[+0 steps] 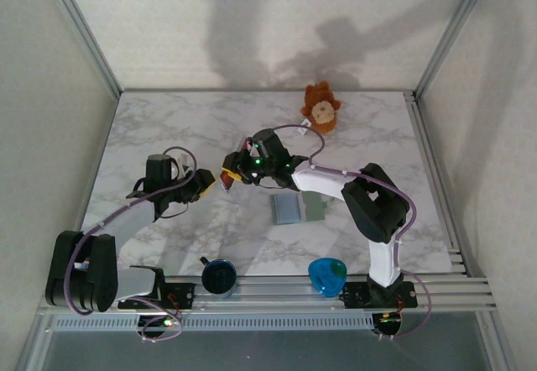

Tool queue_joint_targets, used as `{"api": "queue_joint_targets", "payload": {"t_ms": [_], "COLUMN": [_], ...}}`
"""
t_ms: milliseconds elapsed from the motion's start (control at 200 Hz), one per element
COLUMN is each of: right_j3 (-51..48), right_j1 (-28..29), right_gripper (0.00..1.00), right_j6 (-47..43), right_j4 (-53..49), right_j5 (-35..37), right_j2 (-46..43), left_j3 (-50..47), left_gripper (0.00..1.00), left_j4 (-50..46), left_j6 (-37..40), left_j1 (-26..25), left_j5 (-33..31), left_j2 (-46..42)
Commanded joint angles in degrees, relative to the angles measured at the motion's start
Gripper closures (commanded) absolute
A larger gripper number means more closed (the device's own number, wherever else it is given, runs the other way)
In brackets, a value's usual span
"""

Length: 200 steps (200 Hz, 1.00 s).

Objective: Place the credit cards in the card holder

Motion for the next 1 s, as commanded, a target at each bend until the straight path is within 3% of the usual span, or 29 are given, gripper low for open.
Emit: {"api": "queue_joint_targets", "payload": {"t_ms": [0,125,385,541,826,996], "right_j3": [1.91,2.24,0.86,1.06,1.95,0.03], "right_j1": [-0.24,-0.3,-0.31,-0.15,-0.17,-0.15], "right_gripper": [0.67,0.73,0.73,0.62,0.56,0.52], "right_j6": [0.28,0.08,-2.73,-5.82,-13.84,-15.21], "right_j4": [1.26,0.24,-4.28,-8.36,-18.53,-18.1], "right_j5": [-1.5,-1.58,0.14,1.19,5.17,4.33], "right_j2": [1.21,1.39,-0.06,-1.22,-4.82,-4.44], "left_j3": [0.01,0.59,1.08,1.98,3.46,4.12], "left_gripper": [0.61,0.61,0.61,0.6,0.55,0.53], "left_j4": [-0.33,-1.2,-2.4,-3.98,-5.65,-6.86], "left_j6": [1.91,2.78,3.59,4.5,4.84,5.53], "left_j1": [0.41,0.46,0.45,0.48,0.45,0.46], "left_j5": [1.67,1.92,0.71,-0.89,-1.77,-2.27], "left_j2": [-0.46,-0.44,-0.8,-1.05,-1.79,-1.68]}}
